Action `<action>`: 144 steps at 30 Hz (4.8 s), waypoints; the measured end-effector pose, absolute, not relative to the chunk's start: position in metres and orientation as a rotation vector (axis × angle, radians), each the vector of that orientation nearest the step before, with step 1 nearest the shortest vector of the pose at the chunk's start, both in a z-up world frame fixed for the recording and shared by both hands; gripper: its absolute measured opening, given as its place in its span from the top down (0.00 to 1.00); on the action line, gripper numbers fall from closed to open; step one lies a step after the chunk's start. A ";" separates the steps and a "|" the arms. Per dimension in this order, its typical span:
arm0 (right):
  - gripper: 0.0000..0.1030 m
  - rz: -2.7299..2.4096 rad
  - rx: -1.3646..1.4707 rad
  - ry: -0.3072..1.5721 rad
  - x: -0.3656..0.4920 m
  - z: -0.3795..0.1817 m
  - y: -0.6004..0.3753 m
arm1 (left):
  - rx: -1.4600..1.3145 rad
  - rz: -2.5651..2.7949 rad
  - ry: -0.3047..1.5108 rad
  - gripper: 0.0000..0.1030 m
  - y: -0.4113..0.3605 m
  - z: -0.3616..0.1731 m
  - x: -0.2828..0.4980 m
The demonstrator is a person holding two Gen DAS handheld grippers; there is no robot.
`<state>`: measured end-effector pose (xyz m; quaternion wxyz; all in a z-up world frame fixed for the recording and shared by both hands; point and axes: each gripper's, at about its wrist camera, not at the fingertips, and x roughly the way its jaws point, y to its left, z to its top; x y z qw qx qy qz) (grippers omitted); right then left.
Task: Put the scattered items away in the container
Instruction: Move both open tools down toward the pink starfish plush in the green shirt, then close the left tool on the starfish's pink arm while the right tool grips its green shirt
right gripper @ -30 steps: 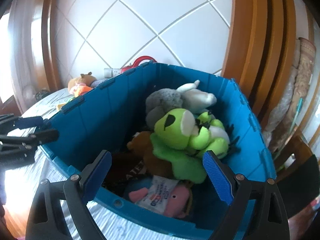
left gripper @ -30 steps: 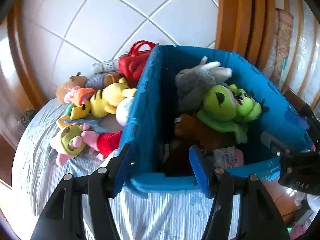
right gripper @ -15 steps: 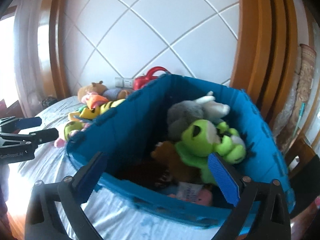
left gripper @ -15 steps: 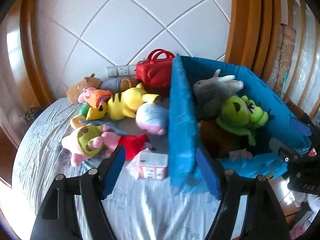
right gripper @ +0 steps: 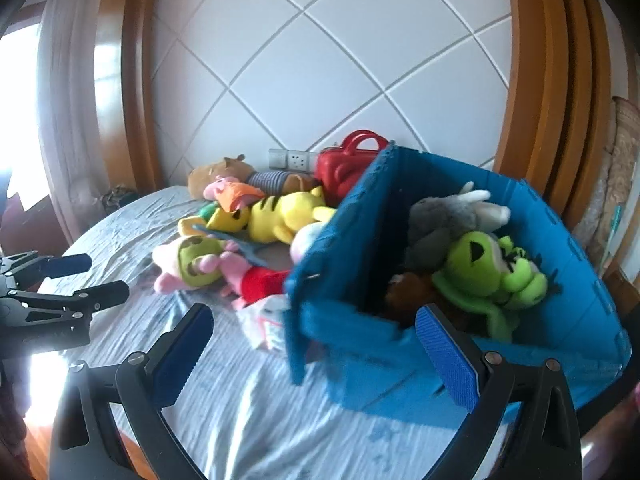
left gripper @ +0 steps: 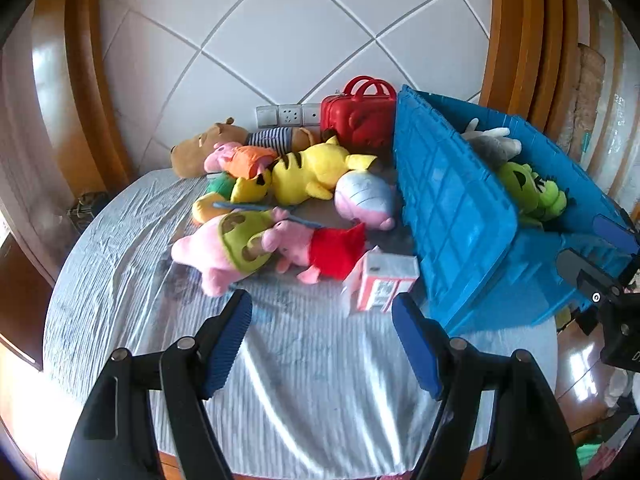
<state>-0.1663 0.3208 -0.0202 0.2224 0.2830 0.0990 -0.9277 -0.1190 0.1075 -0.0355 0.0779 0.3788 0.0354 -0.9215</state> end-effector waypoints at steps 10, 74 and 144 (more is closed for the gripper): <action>0.00 -2.572 0.813 0.200 -0.112 -0.038 0.275 | 1.143 -2.779 0.097 0.30 0.048 -0.053 -0.071; 0.00 -2.497 1.370 0.095 -0.299 -0.179 0.012 | 1.645 -2.590 0.176 0.30 -0.252 -0.206 -0.293; 0.30 -2.431 1.376 -0.025 -0.381 -0.209 -0.015 | 1.741 -2.749 0.495 0.32 -0.284 -0.280 -0.385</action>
